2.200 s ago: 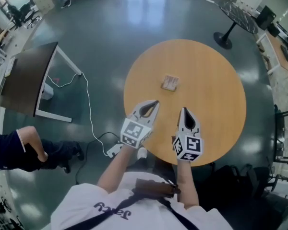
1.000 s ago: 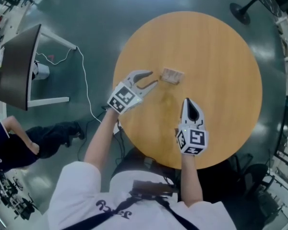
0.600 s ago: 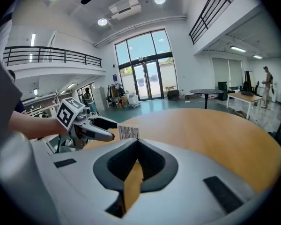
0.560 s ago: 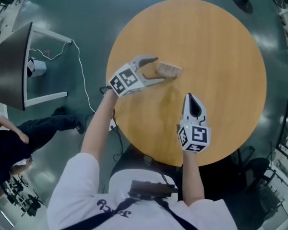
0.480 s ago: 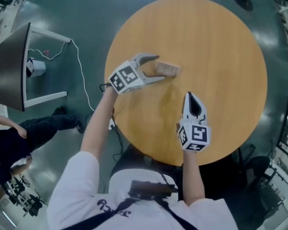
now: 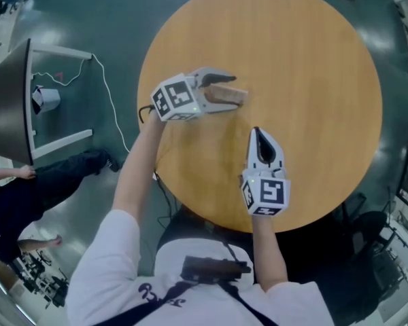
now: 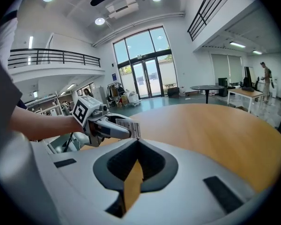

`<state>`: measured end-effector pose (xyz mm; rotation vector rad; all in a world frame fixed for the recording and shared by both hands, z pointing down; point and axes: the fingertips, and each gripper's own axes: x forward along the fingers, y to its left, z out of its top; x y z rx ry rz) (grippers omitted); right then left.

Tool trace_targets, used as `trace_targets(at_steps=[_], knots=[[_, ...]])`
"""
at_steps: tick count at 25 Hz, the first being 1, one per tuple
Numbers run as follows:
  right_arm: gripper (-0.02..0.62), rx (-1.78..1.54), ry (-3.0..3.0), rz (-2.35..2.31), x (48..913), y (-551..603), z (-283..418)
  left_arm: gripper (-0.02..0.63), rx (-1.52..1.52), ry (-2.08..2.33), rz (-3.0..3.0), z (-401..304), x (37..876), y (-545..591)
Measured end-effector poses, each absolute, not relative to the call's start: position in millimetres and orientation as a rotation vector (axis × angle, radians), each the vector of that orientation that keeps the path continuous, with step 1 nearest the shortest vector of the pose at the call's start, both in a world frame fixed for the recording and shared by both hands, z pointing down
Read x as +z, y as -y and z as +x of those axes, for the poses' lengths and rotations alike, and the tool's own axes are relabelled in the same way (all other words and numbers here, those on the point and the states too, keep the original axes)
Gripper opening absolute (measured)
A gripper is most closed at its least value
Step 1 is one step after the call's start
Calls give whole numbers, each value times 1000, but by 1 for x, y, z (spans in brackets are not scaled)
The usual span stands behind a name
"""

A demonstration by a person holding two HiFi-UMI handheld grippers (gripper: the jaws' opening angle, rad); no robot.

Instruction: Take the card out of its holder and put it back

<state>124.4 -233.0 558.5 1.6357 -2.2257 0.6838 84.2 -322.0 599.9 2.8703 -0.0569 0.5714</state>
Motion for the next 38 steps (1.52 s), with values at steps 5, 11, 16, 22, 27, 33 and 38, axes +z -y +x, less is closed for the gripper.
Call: trace_targets(at_steps=[5,11,16,22,27,33,38], knots=[[20,710,2242,1612,563,228,115,229,566,-63,2880,93,602,317],[20,747,2205,1738,557,245,127,84,538,-110,2870,98,601,321],[20,731,2200,1757,553,250,128,29,581,-138,2905,99,604,319],[20,721,2167,1787,548,245,136,27,587,-210,2913,105,597,312],[20,694,2176,1820,536,240,139,27,589,-241,2939,105,583,310],[20,658,2164,1909,515,236,149,26,565,-201,2997,99,548,316],[20,587,2168,1995,488,235,168,27,544,-133,3046,97,513,314]])
